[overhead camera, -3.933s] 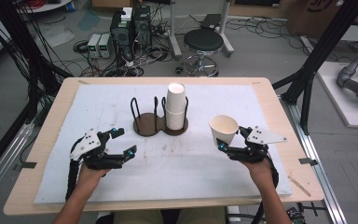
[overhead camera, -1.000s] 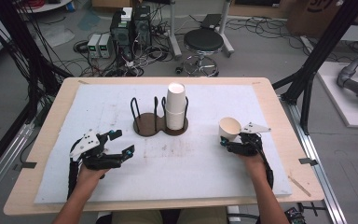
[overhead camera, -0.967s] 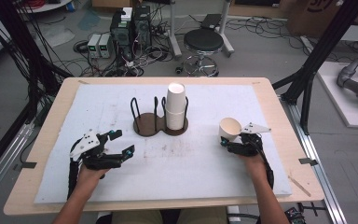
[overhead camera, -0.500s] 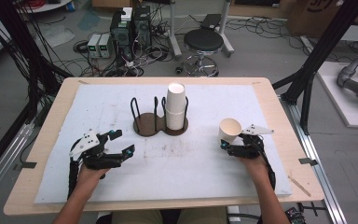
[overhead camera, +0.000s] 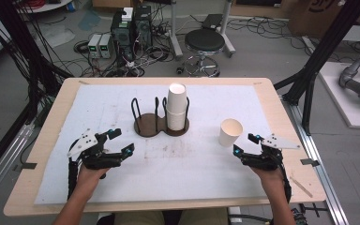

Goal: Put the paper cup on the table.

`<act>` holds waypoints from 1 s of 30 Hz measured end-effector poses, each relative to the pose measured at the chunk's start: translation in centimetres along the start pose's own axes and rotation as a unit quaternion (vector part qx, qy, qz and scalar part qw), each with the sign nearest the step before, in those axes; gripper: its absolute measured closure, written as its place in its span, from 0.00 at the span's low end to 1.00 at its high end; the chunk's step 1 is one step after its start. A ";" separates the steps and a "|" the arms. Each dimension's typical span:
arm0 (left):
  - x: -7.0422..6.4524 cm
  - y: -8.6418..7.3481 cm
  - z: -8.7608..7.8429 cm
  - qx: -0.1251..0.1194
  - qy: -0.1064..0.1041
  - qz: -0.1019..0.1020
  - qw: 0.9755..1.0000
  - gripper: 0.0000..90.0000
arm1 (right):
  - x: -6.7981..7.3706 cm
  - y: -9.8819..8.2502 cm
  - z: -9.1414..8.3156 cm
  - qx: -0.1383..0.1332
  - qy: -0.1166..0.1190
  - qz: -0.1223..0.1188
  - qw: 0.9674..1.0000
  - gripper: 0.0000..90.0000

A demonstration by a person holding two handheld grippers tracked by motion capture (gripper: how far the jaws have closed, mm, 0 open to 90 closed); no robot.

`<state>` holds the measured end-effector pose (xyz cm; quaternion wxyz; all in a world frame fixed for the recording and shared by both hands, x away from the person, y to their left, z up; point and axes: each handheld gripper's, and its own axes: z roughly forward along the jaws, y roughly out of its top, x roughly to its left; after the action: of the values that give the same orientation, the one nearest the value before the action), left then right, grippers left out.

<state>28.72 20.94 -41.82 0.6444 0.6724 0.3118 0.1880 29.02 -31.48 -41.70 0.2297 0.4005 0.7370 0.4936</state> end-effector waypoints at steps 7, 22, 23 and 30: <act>-0.2 0.2 -0.1 -0.007 0.003 0.010 1.000 0.19 | 1.7 0.7 -1.0 -0.027 0.020 -0.030 0.999 0.23; -0.9 0.6 -0.8 -0.013 0.000 0.018 1.000 0.19 | 3.6 1.4 -2.0 -0.039 0.037 -0.043 0.998 0.23; -0.9 0.6 -0.9 -0.013 0.000 0.017 1.000 0.19 | 3.6 1.4 -2.0 -0.037 0.036 -0.044 0.998 0.23; -1.0 0.5 -0.9 -0.012 0.002 0.015 1.000 0.19 | 3.5 1.2 -1.7 -0.032 0.037 -0.043 0.998 0.23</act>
<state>27.54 20.96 -41.05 0.6487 0.6689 0.3007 0.2031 26.18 -29.30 -39.67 0.2362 0.3425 0.7450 0.5214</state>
